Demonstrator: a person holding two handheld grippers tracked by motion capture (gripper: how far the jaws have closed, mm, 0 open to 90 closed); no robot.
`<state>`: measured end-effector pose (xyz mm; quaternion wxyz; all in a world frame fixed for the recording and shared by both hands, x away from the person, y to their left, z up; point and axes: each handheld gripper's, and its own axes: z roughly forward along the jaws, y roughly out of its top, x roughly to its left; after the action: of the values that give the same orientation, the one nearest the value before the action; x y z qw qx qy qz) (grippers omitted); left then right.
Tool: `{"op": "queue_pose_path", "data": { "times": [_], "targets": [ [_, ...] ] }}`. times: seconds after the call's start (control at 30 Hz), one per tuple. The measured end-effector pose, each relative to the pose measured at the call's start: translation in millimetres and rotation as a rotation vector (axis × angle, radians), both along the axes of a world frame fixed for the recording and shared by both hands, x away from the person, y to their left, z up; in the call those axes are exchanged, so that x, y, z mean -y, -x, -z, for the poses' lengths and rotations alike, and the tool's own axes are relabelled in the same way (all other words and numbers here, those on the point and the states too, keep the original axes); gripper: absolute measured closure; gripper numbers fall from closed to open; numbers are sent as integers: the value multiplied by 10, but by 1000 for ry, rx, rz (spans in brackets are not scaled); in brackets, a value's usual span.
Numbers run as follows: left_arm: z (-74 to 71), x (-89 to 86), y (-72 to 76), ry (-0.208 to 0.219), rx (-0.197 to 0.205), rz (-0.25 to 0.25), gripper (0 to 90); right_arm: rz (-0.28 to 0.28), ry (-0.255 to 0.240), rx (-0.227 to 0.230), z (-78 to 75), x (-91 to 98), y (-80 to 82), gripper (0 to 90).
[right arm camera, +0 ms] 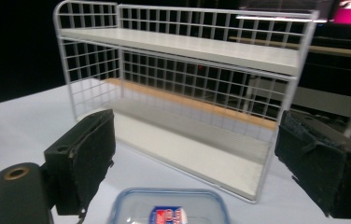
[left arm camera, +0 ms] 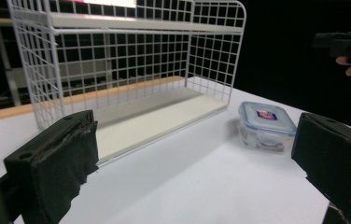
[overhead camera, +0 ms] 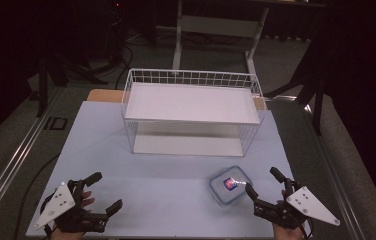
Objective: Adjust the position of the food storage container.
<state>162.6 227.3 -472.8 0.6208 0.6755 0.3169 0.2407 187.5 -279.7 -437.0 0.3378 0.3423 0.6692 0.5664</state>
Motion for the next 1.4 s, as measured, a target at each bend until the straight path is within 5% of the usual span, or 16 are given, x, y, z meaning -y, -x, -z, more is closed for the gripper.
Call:
{"op": "queue_pose_path", "data": {
  "times": [0.1,0.43,0.5,0.57,0.67,0.7,0.93,0.97,1.07,1.2,1.23,1.4],
  "targets": [
    [-11,3,8,-7,12,0,14,-25,29,-44,-4,-56,5,123],
    [0,45,-13,1,8,32,14,-101,16,-154,19,-136,-87,152],
    [4,57,-15,1,12,35,14,-141,78,-198,42,-106,-117,316],
    [-13,72,4,4,15,39,14,-122,138,-205,93,-60,-106,330],
    [-35,80,32,6,29,47,14,-112,171,-244,160,7,-97,453],
    [-41,83,41,3,36,46,14,-101,204,-288,227,73,-90,605],
    [-29,88,29,7,35,48,14,-126,278,-387,456,208,-92,848],
    [-25,92,21,4,32,50,14,-147,297,-428,552,231,-114,899],
    [-16,101,12,-1,31,49,14,-166,295,-475,641,234,-161,900],
    [-11,104,5,-7,29,53,15,-143,326,-475,669,245,-223,900],
    [-10,99,5,-7,31,48,14,-127,380,-474,706,263,-298,900],
    [-4,89,-3,-8,23,41,14,-153,366,-522,802,208,-375,900]
  ]
}}
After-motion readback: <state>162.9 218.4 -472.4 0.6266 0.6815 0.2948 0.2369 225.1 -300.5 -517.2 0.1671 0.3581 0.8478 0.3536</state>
